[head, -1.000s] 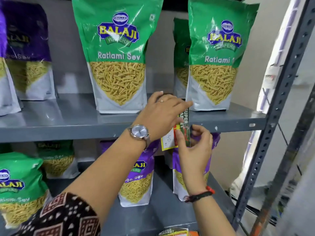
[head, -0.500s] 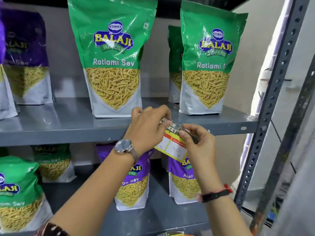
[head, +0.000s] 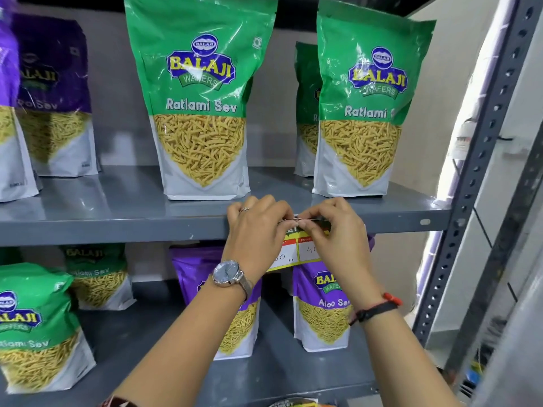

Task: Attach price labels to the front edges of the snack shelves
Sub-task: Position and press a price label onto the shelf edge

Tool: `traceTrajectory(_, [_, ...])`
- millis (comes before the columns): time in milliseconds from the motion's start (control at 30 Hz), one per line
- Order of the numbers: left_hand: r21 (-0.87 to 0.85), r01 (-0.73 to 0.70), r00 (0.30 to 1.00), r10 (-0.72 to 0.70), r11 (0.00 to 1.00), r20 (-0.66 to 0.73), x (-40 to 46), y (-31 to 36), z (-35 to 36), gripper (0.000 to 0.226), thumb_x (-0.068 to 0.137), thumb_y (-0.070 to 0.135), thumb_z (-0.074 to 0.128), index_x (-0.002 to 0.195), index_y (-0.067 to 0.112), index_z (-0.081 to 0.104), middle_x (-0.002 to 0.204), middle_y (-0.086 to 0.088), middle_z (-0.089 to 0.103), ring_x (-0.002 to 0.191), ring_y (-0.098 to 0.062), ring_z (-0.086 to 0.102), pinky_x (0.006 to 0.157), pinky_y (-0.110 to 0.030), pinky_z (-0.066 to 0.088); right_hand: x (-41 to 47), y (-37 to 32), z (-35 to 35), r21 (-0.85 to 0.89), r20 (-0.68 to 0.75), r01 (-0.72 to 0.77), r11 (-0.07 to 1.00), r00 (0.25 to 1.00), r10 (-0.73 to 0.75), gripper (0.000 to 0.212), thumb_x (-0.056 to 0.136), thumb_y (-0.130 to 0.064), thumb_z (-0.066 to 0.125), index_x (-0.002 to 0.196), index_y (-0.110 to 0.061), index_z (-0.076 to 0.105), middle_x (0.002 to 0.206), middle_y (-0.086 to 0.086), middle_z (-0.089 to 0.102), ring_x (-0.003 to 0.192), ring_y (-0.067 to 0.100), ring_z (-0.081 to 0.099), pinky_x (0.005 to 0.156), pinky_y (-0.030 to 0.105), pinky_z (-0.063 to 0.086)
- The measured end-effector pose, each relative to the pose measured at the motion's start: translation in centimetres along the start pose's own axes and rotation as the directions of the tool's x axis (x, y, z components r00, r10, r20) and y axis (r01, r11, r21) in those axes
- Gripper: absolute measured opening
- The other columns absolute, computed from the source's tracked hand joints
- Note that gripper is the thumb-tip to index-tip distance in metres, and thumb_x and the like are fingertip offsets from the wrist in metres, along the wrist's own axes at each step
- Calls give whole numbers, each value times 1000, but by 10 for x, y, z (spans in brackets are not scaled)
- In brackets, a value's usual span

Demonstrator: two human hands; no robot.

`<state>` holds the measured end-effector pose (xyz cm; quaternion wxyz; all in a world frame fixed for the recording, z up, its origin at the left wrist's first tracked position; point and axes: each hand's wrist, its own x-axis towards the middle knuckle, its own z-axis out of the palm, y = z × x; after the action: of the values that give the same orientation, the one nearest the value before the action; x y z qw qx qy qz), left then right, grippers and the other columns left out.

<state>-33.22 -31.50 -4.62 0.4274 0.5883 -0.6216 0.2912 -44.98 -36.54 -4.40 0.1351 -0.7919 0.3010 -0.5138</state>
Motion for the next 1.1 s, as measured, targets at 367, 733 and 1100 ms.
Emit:
traceTrajectory(367, [-56,42,999,-43,998,-13,-2,-1,4,9,73,16,59,66,10,58,67,-9,53,68,-31,52,63,-25,13,3,7,0,-27,-33,35,999,999,-36,12,73,-16,73,70,-21,63,69,-11,53,72,17,53,77,43,42])
traceTrajectory(733, [-18,126,990,-127,992,-64,-4,-8,5,20,71,31,62,79,14,68,78,-6,67,79,-28,59,77,-33,23,13,15,-5,-93,14,33,995,999,-32,19,71,-36,72,88,-30,65,104,-9,68,104,11,54,74,26,12])
traceTrajectory(1100, [-22,105,994,-105,994,13,-2,-8,-3,17,85,22,64,97,11,64,98,-10,65,94,-32,55,83,-36,23,17,9,-14,-135,103,-1,991,995,15,20,83,-38,59,99,-25,63,110,-4,68,109,15,54,100,38,19])
